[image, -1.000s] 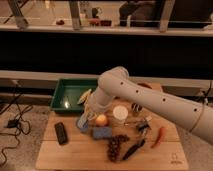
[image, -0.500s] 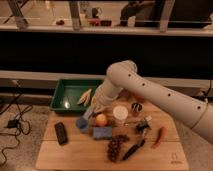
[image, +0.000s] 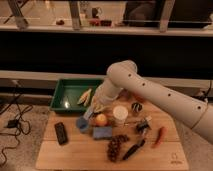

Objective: Wipe red bowl with towel

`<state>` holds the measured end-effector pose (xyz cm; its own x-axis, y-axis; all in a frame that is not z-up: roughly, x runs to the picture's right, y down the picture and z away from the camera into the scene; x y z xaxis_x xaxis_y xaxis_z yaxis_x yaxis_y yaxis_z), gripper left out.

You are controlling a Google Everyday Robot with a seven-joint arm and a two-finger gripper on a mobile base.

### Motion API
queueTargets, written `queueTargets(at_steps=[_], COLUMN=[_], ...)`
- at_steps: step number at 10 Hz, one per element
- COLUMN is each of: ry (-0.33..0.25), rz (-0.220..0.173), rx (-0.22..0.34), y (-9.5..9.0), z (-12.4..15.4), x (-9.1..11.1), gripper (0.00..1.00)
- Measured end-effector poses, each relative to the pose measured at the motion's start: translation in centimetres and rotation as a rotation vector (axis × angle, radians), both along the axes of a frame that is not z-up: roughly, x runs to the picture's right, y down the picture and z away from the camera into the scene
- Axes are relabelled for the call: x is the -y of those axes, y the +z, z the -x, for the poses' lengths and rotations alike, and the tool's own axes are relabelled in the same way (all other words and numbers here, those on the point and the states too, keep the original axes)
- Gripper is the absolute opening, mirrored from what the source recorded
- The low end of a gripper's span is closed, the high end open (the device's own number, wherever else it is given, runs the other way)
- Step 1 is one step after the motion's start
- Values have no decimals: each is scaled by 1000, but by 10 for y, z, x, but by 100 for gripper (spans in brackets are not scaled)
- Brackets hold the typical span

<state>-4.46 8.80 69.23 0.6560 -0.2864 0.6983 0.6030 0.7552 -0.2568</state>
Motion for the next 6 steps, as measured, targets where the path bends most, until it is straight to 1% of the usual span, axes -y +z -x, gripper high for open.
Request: queueTargets(at_steps=[2,3,6], ry=[4,22,74], rz=[-2,-14,-48], rx=[-2,-39,-120], y=[0,0,12], z=[1,-2,-22], x=[1,9,39], gripper=[20,20,20])
